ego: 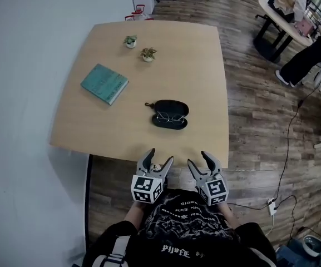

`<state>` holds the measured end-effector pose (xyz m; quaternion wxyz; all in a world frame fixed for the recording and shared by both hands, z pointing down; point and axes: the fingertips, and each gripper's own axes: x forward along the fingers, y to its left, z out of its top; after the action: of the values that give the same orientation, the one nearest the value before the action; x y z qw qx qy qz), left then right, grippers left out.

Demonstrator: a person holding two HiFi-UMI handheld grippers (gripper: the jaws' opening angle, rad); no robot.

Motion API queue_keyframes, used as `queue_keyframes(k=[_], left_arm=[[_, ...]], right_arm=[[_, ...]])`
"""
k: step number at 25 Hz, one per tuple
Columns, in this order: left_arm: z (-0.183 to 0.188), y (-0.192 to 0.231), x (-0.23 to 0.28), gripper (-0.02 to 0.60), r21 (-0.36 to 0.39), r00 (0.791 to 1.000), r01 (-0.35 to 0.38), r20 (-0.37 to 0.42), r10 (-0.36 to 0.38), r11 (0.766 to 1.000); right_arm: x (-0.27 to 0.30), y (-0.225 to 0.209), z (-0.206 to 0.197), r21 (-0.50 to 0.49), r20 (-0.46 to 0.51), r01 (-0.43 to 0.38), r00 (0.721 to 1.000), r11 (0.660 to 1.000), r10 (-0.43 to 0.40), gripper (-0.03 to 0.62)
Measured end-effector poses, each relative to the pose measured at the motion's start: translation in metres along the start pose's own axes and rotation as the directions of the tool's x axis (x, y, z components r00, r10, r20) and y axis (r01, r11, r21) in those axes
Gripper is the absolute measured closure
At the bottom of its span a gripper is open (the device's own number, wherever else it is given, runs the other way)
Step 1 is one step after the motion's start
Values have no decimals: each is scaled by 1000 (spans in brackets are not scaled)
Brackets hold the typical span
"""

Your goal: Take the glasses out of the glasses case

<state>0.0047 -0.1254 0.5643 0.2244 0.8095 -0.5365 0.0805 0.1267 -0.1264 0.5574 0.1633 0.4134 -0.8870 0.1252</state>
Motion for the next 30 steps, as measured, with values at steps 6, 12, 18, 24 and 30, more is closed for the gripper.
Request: queue_keyframes(k=[6,12,18,24,30], left_arm=[[19,43,23,259,19,999,49,-14,-49,999],[32,74,35,259,68,993,113,-37,-111,991],[33,92,33,259,97,986,162,-63,-156,982],[36,122,28,259,47,993,103,-54,-100,994],[32,134,36,259,8,993,88,-75,-87,996]], right_arm=[[34,-10,15,19,2,85,996,996,-85,338],[67,-5,24,29,-5,126,992,992,-126,338],[93,9,31,15,-10,123,992,992,-123,338],[108,7,50,-5,6,110,994,994,-110,341],[120,-3,49,-48,-24,94,995,994,-95,356]])
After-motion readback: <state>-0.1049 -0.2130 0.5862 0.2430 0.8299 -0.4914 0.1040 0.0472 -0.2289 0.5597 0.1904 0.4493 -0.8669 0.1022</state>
